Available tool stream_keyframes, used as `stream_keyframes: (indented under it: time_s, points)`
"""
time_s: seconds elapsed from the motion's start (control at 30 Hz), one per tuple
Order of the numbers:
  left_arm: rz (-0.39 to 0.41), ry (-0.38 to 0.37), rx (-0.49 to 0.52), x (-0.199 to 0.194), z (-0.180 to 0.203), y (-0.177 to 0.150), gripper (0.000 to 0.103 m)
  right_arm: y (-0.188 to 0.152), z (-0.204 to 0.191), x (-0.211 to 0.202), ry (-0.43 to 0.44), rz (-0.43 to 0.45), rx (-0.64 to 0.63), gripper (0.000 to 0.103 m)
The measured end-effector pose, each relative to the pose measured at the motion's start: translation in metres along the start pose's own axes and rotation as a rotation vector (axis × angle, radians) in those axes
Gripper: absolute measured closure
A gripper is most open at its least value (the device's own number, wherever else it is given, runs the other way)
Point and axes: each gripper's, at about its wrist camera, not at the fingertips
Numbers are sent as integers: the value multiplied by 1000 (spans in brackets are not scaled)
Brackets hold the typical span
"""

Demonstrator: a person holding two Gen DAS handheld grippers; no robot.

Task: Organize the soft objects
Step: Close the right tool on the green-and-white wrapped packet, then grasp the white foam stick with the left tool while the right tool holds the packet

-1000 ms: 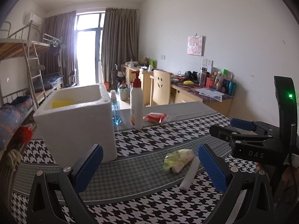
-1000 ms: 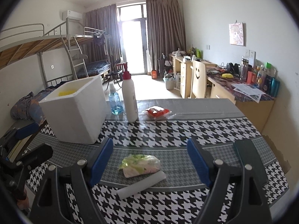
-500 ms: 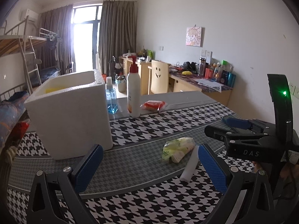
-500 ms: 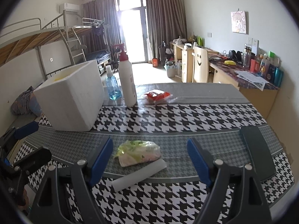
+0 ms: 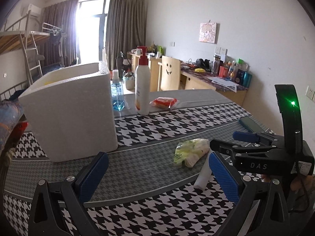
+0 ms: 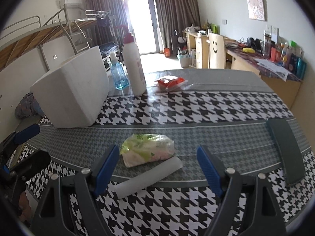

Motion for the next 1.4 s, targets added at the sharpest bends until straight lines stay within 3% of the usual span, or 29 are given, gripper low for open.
stream_keyframes:
  time_s: [0.53, 0.6, 0.83, 0.97, 1.03, 1.1, 1.17, 1.4]
  points:
    - [-61, -20, -6, 18, 0, -8, 1, 4, 5, 35, 41, -91, 42, 20]
    - [-65, -20, -5, 20, 0, -8, 1, 5, 5, 42, 47, -121, 47, 32]
    - [-78, -24, -4, 26, 2, -10, 1, 1, 1, 55, 32, -161, 15, 44]
    - [-85, -26, -2, 29, 2, -12, 1, 2, 4, 61, -1, -178, 17, 56]
    - [-88, -28, -4, 31, 2, -12, 1, 1, 1, 61, -12, -176, 1, 63]
    - [-93, -26, -2, 33, 3, -13, 1, 1, 0, 62, -42, -167, -6, 81]
    - [-99, -26, 0, 35, 4, -14, 1, 1, 6, 63, -38, -170, 16, 88]
    - [-116, -38, 17, 41, 12, -14, 1, 1, 14, 56, -30, -153, 34, 95]
Point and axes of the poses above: each gripper's, at about its wrist camera, not at the fingertips, and x roughly the way its jaws point, z to its right, y to its top, and after that the axes turned 8 degrees about -y, right-handed
